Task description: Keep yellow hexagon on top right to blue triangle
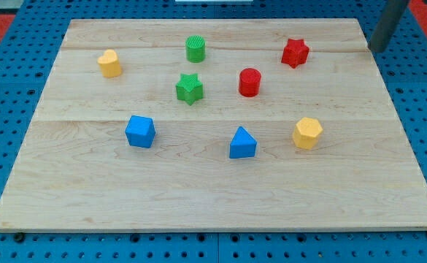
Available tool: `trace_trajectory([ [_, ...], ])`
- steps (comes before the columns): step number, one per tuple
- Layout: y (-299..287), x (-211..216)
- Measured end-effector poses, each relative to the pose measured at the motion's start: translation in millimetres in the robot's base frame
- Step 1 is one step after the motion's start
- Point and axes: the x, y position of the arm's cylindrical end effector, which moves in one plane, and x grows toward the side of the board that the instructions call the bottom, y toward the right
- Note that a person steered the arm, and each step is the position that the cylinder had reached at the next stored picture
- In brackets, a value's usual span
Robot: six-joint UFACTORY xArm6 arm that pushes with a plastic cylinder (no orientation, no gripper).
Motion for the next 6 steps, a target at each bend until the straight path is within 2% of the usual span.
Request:
trace_trajectory([
  [2, -90.2, -10.8],
  [4, -46.0, 166.6],
  [6, -98.2, 229.0],
])
